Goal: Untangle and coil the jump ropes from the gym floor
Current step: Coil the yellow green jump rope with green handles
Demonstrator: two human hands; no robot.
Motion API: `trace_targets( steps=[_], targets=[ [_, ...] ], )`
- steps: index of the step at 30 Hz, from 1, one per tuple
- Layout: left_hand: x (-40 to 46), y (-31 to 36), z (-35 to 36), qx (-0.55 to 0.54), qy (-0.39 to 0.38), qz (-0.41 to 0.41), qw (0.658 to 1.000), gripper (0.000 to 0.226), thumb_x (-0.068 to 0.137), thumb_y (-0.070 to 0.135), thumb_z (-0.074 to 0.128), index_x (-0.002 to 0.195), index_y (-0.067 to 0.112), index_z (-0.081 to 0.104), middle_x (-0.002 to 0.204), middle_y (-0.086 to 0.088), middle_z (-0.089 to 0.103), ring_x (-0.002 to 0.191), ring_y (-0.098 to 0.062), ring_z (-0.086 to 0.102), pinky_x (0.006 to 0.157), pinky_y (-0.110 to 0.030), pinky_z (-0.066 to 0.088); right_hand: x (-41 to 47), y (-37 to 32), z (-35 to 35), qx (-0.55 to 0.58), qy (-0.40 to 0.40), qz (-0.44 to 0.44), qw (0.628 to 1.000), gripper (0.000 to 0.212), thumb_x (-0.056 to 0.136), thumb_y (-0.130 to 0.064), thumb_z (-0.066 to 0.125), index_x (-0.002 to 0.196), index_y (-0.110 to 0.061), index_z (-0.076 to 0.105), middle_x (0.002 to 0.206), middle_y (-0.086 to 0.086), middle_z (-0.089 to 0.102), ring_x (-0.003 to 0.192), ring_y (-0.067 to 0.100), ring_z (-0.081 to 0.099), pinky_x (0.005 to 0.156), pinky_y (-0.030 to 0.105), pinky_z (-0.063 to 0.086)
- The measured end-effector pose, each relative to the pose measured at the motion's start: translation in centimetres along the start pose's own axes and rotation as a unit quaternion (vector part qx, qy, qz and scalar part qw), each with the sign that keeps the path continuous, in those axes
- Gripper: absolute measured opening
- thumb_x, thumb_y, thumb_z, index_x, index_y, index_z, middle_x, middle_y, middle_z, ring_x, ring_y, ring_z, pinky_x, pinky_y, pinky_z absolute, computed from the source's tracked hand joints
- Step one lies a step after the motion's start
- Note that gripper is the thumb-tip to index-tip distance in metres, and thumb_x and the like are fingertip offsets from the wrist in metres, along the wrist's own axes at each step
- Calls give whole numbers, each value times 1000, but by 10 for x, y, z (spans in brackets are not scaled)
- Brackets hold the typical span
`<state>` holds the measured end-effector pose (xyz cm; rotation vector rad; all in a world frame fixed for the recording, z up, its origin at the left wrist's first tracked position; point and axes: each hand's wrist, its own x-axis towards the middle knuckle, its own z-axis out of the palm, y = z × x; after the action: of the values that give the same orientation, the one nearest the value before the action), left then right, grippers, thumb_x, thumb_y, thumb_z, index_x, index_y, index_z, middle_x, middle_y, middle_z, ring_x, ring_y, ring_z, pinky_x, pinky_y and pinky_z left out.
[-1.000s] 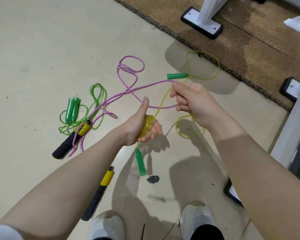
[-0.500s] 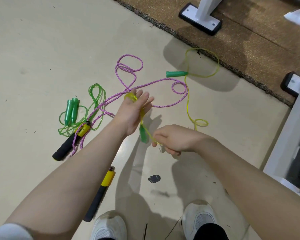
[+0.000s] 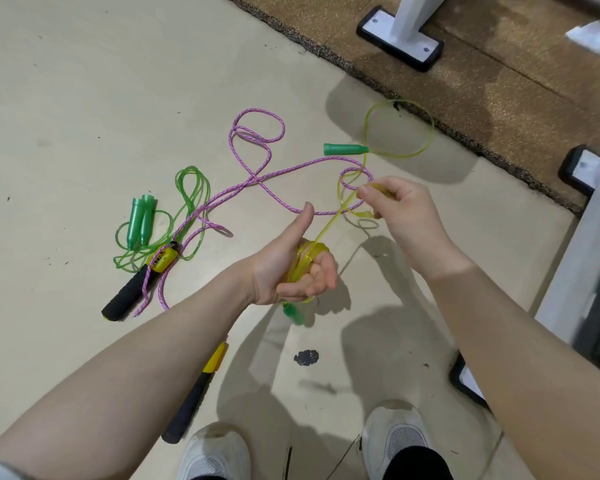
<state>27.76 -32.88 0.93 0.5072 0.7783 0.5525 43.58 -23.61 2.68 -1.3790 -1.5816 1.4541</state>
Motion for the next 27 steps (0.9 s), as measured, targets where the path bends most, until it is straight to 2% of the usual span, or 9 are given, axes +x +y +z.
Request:
trace_targets(
  steps=[2,5,8,11,14,17,20,23,27],
  targets=[
    [-2,1,3,-15,-50,37,998,72,63,77,55,80,11,76,55,-3,64,22,0,29,31,-13,19,-4,19,1,-63,-20,32,997,16,90,-15,60,76,-6,63,63,3,47,52,6,39,54,23,34],
    [0,3,4,-28,13,119,992,42,66,51,75,94,20,76,87,-2,74,27,1,35,34,-8,32,-17,39,8,-181,-146,78,969,21,89,-23,54,74,-12,64,65,5,59,60,24,54,55,34,41],
    [-1,9,1,-129,75,174,973,43,65,27,74,106,15,70,102,-5,72,41,-3,55,43,-9,45,-33,43,23,-250,-291,156,910,31,96,-32,41,76,-19,61,56,-2,56,55,23,48,53,29,38],
    [5,7,-7,-214,190,197,938,55,80,10,60,132,5,44,124,-7,61,87,-20,69,77,-23,57,-43,38,39,-327,-431,182,821,22,98,-29,35,104,-25,56,75,13,61,54,23,44,47,24,37],
    [11,-1,-19,-138,350,195,906,53,94,8,50,143,6,29,143,-6,44,122,-22,52,103,-35,43,-47,14,44,-317,-526,217,759,39,92,-8,39,125,-27,42,78,9,57,55,20,51,58,27,47],
    [10,-13,-27,-36,404,154,901,45,97,16,49,139,7,36,127,-5,57,111,-16,59,97,-27,48,-48,-21,41,-256,-596,219,728,37,89,-1,46,119,-23,50,76,9,59,56,20,60,59,28,52],
    [3,-18,-21,74,361,94,925,18,98,23,48,98,9,59,79,-3,68,61,-13,62,59,-22,52,-40,-42,34,-183,-507,128,832,11,92,-9,52,95,-12,62,67,5,55,49,16,56,52,24,47],
    [-5,-10,-14,62,220,17,973,71,93,59,23,78,5,66,69,-14,69,32,-15,42,40,-24,27,-18,-35,23,-125,-260,-9,957,21,90,-17,59,72,-8,65,53,-5,47,47,6,39,47,18,34],
    [-8,6,-2,-7,-8,50,999,91,71,81,29,74,2,74,61,-15,69,22,-7,32,35,-18,21,-5,-1,19,-90,-91,-14,992,25,87,-24,65,68,-7,63,57,3,44,50,3,37,53,21,33]
  ],
)
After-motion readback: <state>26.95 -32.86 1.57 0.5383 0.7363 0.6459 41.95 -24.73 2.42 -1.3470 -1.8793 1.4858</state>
